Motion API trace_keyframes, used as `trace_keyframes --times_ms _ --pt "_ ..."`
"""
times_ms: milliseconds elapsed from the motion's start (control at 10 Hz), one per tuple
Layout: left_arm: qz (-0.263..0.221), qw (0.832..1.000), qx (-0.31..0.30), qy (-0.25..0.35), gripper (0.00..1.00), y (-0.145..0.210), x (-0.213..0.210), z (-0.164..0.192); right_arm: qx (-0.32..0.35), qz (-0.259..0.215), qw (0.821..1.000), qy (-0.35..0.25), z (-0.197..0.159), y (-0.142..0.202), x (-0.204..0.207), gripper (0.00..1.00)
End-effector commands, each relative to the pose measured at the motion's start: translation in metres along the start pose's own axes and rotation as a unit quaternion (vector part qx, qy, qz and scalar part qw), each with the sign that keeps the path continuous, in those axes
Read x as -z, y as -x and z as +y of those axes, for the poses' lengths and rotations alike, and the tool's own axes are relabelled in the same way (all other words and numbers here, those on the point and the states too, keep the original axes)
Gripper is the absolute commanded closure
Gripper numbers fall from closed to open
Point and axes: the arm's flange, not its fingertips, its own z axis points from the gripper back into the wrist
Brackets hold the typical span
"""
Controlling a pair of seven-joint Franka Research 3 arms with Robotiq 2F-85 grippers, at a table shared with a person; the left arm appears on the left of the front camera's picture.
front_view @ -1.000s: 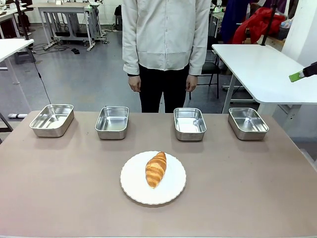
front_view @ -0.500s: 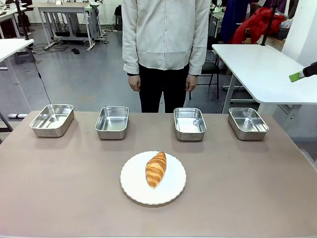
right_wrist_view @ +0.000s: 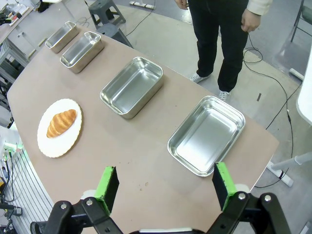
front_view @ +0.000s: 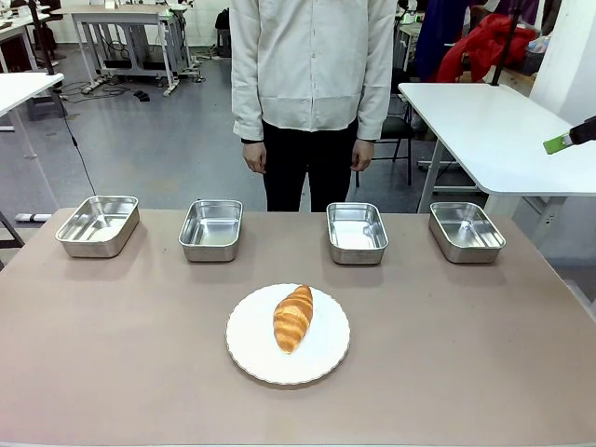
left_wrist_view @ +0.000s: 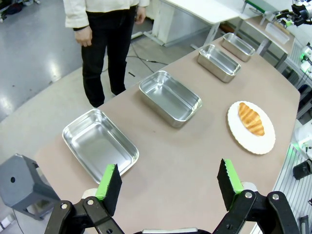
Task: Place the bread in the container.
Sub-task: Place the Butter Roll into the Airtight Container indicated by the human.
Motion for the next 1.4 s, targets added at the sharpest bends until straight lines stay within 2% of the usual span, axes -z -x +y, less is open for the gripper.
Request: trace_keyframes --times_ms 0,1300 --pt "-0.005 1.0 0.007 0.005 0.0 0.0007 -0.0039 -0.0008 -0.002 -0.006 1.0 -0.003 0.0002 -0.0012 0.0001 0.0" --pt "-0.005 1.0 0.007 0.005 0.0 0.0007 -0.0039 -0.0008 -0.002 -0.006 1.0 -0.003 0.0002 -0.0012 0.0001 0.0"
